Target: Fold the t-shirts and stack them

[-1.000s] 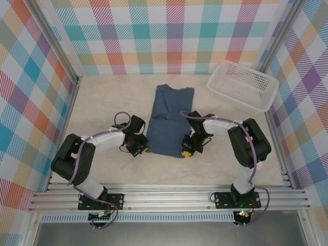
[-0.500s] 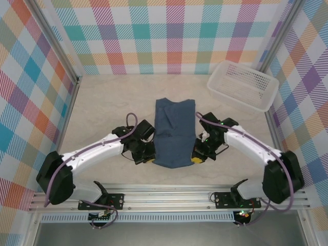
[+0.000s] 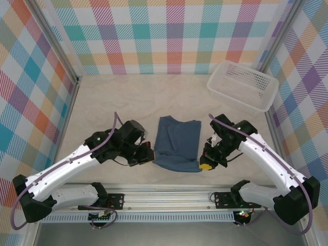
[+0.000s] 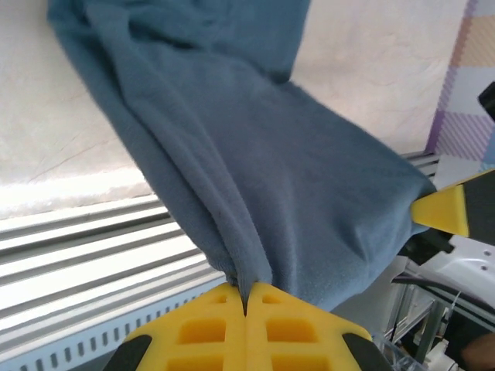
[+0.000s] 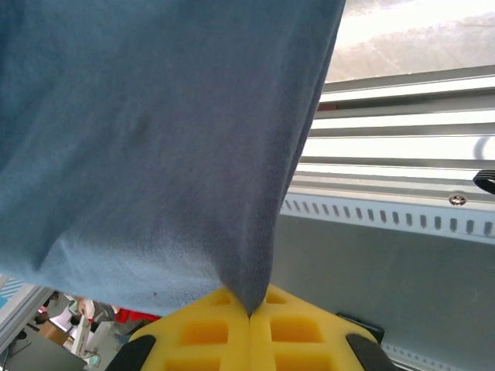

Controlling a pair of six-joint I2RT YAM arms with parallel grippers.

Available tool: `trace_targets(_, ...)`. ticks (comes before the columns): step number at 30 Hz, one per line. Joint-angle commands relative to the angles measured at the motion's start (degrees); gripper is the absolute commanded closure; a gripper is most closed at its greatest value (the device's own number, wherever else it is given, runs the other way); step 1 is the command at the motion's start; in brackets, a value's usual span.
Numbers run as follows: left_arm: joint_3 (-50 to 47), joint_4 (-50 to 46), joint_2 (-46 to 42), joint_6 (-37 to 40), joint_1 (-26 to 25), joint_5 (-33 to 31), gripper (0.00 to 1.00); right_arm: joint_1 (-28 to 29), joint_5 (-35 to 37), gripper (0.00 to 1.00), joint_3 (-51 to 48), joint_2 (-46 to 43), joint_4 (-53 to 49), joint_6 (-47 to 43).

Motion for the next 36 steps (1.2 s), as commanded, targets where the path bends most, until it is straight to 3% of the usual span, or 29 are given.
trace_targets(1, 4.9, 1.7, 5.0, 2.1, -0.1, -2.4, 1.0, -3.0, 1.8, 1.0, 3.7, 2.5, -3.4, 0.1)
trace_targets(8, 14.6, -5.6, 16.4, 3.4, 4.9, -7.1, 1.0, -7.8, 1.5, 1.0, 10.9, 10.8, -1.6, -1.2)
trace_targets(15, 17.9, -6.8, 21.9, 1.8, 10.3, -5.9, 1.0, -12.9, -0.5, 1.0, 13.4, 17.4, 1.7, -1.5)
trace_targets(28, 25.1, -1.0, 36.8, 5.2, 19.6, -1.7, 1.0, -17.1, -1.5, 1.0, 23.6, 35.4, 8.8, -3.0)
trace_targets(36, 36.3, 0.7, 50.2, 8.5, 23.1, -1.5, 1.0, -17.8, 1.2, 1.0, 29.2, 46.0, 11.4, -3.0)
